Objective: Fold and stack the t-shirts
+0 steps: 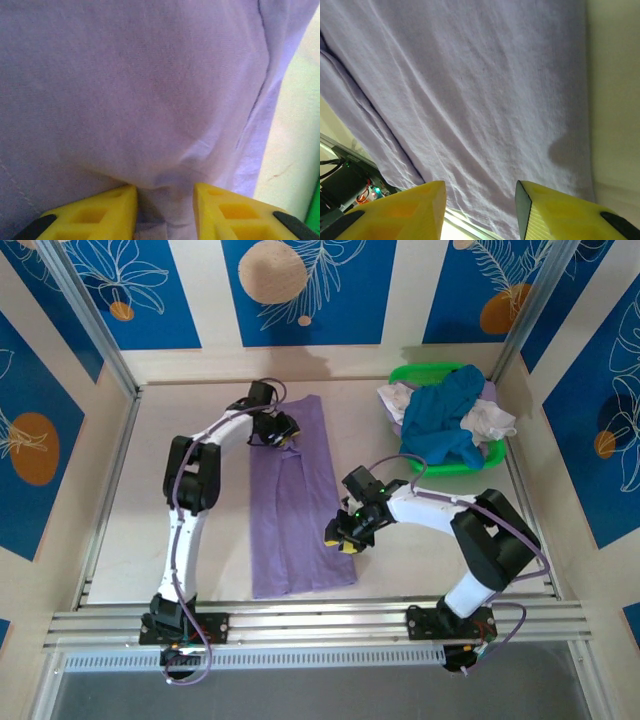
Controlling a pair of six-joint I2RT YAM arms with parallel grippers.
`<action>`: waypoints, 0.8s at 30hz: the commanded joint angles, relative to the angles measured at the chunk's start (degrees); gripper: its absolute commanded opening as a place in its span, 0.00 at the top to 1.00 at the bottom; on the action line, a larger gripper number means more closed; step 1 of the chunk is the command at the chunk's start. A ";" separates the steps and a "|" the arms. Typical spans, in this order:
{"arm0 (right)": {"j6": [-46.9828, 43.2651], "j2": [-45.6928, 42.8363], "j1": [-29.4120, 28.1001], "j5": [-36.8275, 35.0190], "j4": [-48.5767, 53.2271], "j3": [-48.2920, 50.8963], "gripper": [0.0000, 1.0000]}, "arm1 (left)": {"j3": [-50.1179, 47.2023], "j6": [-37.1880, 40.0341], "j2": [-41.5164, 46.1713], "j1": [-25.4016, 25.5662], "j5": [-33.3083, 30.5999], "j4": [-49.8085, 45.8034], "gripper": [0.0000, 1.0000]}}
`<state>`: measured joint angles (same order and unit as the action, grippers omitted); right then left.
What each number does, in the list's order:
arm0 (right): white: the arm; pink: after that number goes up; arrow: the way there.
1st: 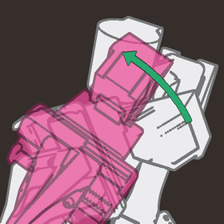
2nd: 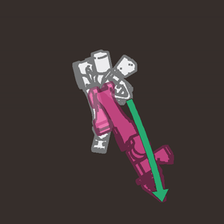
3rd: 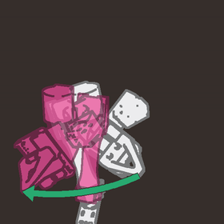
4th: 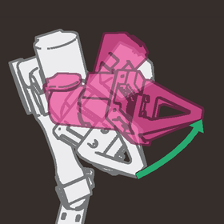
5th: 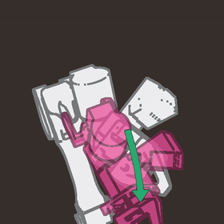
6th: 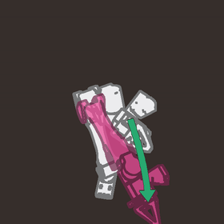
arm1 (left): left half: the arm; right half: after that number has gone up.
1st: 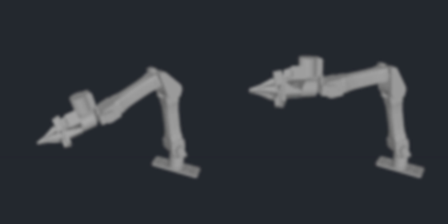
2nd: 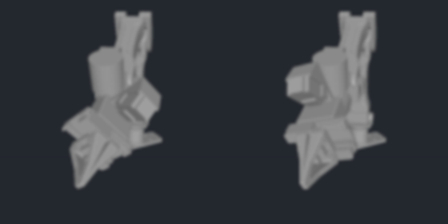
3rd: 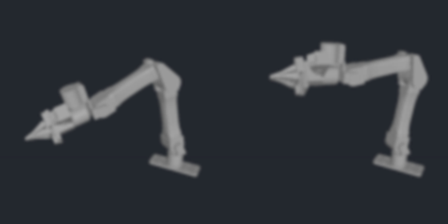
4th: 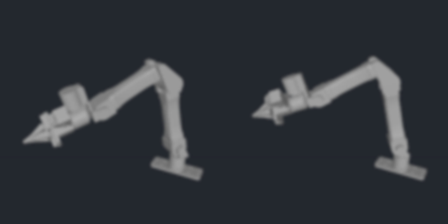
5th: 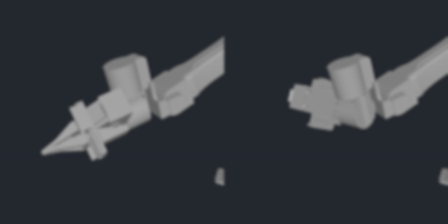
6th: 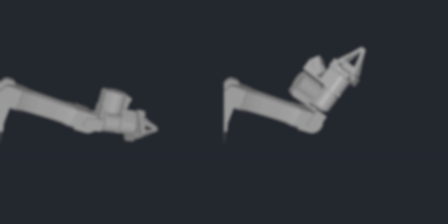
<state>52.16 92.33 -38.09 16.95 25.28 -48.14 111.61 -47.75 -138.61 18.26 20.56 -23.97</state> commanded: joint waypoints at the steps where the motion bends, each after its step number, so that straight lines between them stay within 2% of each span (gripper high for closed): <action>1: -0.65 1.58 0.88 2.08 -0.84 1.29 0.57 | 5.75 -2.76 -7.49 1.90 2.91 -2.18 0.64; 5: -0.99 0.75 1.70 2.01 0.12 1.04 0.57 | 11.70 -2.04 -8.91 2.83 2.29 -5.20 0.64; 10: -1.23 -4.58 1.70 0.01 4.29 1.25 0.57 | 7.47 1.18 -1.37 2.15 -0.04 -6.15 0.63; 17: -3.09 -11.19 0.71 -2.64 12.46 3.22 0.57 | -7.11 5.19 15.85 1.70 0.71 -5.23 0.58; 24: -0.73 -17.83 -1.10 -2.94 13.70 9.61 0.57 | -32.86 9.14 36.52 1.78 -0.82 -6.16 0.57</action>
<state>50.26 77.01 -38.50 13.91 35.86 -40.91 87.20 -41.76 -108.05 20.38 20.84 -27.46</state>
